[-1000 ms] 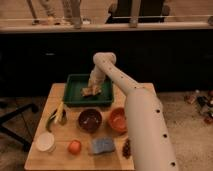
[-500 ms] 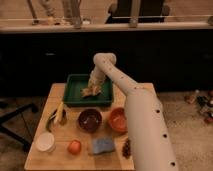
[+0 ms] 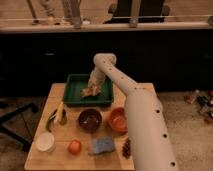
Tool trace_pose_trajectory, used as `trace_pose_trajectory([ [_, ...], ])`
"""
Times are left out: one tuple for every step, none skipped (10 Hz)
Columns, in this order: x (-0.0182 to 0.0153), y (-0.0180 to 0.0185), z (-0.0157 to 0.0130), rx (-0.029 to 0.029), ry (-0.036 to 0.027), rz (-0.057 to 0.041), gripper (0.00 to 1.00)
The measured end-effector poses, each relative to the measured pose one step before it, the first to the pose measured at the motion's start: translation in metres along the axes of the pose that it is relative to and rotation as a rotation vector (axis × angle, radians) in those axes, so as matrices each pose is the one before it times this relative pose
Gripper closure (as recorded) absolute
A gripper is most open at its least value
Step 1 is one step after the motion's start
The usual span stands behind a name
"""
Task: Wipe tray with eraser
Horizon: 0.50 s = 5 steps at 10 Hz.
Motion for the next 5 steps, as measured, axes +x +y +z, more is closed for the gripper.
trace_pose_trajectory([
  [0.00082, -0.00053, -0.00218, 0.00080, 0.01228, 0.00364, 1.00],
  [-0.00008, -0.00121, -0.00064, -0.00251, 0.01367, 0.00126, 1.00],
  [-0.00076, -0.00143, 0.00164, -0.00470, 0.01397, 0.00070, 1.00],
  [-0.00087, -0.00130, 0.00147, -0.00289, 0.01024, -0.00097, 1.00],
  [0.00077, -0.00017, 0.00207, -0.00328, 0.01221, 0.00126, 1.00],
])
